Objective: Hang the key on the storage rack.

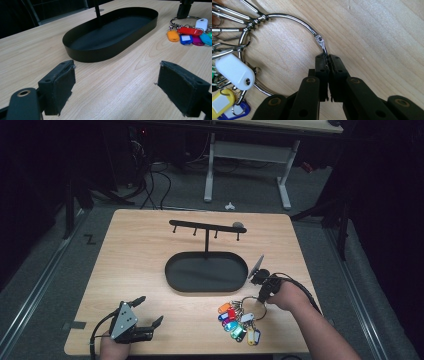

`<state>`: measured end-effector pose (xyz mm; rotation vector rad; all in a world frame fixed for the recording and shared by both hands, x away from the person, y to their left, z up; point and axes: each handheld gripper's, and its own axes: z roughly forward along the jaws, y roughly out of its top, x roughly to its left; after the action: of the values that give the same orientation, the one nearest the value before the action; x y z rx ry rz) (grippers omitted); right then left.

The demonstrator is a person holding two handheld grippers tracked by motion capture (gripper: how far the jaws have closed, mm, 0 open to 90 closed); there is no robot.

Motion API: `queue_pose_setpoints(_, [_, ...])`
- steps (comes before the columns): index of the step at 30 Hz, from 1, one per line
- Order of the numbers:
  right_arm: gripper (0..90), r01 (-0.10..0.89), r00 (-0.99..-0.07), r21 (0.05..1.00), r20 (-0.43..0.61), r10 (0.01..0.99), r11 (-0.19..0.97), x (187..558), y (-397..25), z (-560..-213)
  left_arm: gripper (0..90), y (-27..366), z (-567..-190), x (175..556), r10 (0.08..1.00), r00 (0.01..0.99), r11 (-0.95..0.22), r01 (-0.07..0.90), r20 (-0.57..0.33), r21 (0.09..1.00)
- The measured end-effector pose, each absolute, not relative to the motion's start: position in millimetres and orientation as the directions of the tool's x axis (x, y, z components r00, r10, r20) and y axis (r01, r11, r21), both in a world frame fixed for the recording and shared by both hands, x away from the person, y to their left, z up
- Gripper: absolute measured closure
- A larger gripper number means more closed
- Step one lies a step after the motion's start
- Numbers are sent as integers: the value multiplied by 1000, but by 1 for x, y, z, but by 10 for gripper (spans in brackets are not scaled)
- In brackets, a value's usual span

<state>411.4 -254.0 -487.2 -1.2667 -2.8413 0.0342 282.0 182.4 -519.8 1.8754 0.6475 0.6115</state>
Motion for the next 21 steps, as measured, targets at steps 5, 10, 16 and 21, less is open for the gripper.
queue_pose_setpoints(5, [822, 730, -682, -30, 28, 730, 683, 414, -252, -487, 150, 182, -520, 283, 677, 726, -336, 161, 119, 928])
queue_pose_setpoints(10, [823, 683, -730, -52, -11, 683, 729, 415, -245, -488, 150, 184, -519, 283, 680, 724, -330, 163, 115, 930])
queue_pose_setpoints(16, [861, 681, -732, -49, -2, 681, 731, 414, -244, -488, 150, 184, -519, 282, 678, 726, -325, 160, 112, 932])
queue_pose_setpoints(21, [869, 663, -748, -52, -8, 664, 746, 415, -245, -488, 150, 184, -519, 282, 678, 727, -321, 161, 108, 933])
